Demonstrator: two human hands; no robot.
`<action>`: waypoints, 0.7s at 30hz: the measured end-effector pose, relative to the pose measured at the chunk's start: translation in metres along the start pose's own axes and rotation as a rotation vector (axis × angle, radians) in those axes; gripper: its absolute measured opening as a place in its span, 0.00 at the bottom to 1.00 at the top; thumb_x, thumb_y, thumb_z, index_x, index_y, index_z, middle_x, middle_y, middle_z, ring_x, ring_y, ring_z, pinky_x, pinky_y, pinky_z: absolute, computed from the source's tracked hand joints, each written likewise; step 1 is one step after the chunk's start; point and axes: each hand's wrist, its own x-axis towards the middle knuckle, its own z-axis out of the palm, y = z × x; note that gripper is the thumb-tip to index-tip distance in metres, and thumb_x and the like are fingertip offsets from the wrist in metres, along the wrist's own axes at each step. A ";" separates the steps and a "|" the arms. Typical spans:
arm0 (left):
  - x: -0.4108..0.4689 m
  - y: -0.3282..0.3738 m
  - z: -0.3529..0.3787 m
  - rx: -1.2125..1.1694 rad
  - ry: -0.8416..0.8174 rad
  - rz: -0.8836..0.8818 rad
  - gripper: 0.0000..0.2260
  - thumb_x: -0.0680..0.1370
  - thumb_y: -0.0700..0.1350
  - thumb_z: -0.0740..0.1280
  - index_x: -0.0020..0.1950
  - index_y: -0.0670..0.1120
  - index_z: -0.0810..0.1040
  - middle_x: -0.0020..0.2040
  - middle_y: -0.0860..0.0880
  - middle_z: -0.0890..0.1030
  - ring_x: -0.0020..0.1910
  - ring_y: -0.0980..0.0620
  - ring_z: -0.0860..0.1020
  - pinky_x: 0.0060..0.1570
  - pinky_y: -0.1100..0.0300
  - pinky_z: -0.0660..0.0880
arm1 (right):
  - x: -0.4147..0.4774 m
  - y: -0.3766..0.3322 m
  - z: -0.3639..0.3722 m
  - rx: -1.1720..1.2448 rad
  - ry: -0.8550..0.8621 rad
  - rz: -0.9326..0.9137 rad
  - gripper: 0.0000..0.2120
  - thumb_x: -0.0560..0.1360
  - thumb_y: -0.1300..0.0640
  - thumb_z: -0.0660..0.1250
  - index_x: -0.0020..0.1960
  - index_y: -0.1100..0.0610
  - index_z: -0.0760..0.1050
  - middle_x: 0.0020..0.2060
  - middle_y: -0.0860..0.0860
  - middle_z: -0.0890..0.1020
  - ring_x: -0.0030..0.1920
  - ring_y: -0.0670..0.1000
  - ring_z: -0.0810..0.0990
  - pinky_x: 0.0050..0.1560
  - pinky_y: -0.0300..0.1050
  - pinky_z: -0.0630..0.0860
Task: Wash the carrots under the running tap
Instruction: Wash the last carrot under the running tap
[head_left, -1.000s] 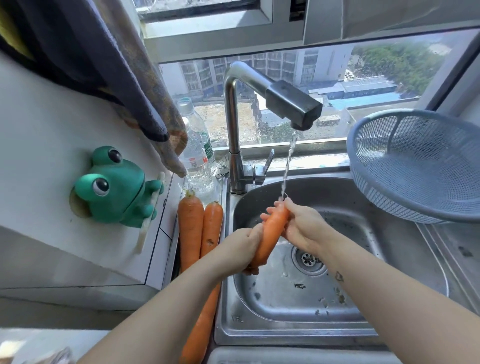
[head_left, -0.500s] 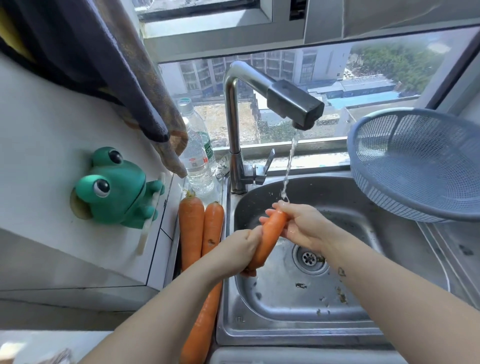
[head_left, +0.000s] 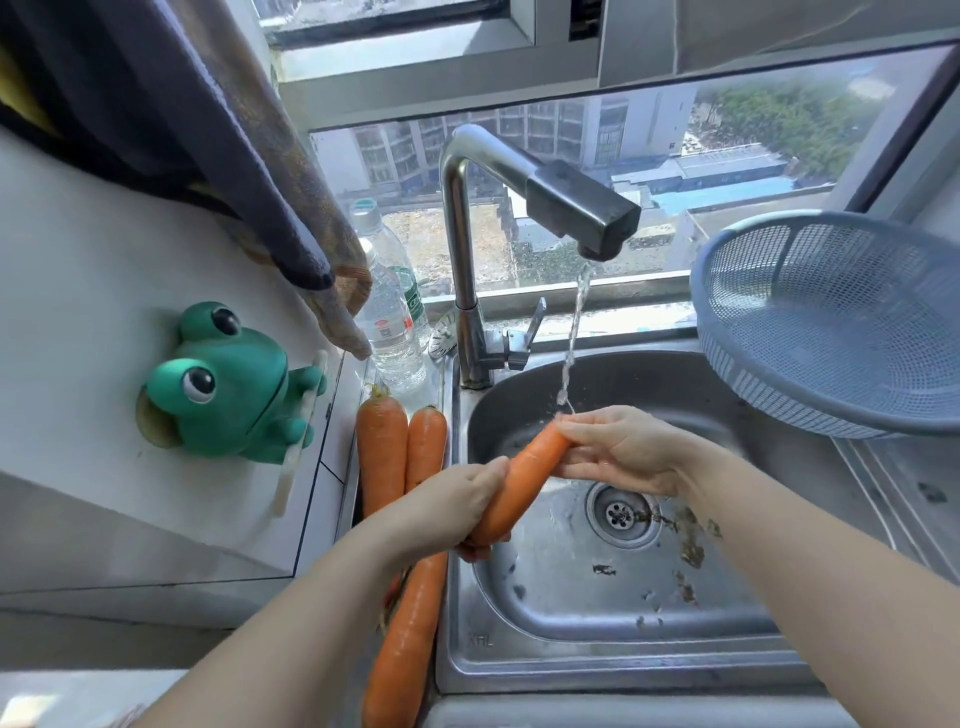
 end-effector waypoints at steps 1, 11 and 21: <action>0.001 0.000 0.000 0.037 0.012 0.010 0.20 0.83 0.55 0.50 0.46 0.43 0.73 0.37 0.46 0.79 0.33 0.47 0.78 0.35 0.57 0.78 | 0.000 0.001 0.001 -0.019 0.002 -0.007 0.10 0.80 0.64 0.61 0.54 0.69 0.75 0.51 0.65 0.82 0.53 0.59 0.83 0.54 0.50 0.80; 0.002 0.003 -0.001 0.034 0.025 -0.010 0.20 0.84 0.54 0.49 0.43 0.44 0.72 0.36 0.47 0.78 0.30 0.51 0.77 0.32 0.60 0.76 | -0.002 -0.001 0.007 -0.081 0.061 -0.025 0.09 0.81 0.63 0.59 0.52 0.67 0.76 0.51 0.66 0.82 0.52 0.58 0.83 0.49 0.46 0.82; 0.001 0.004 0.002 0.063 0.030 -0.006 0.20 0.84 0.56 0.49 0.48 0.43 0.73 0.37 0.47 0.79 0.31 0.50 0.78 0.32 0.61 0.77 | -0.001 -0.001 0.003 -0.115 0.044 -0.038 0.08 0.79 0.64 0.62 0.54 0.68 0.76 0.50 0.64 0.82 0.52 0.56 0.84 0.52 0.46 0.81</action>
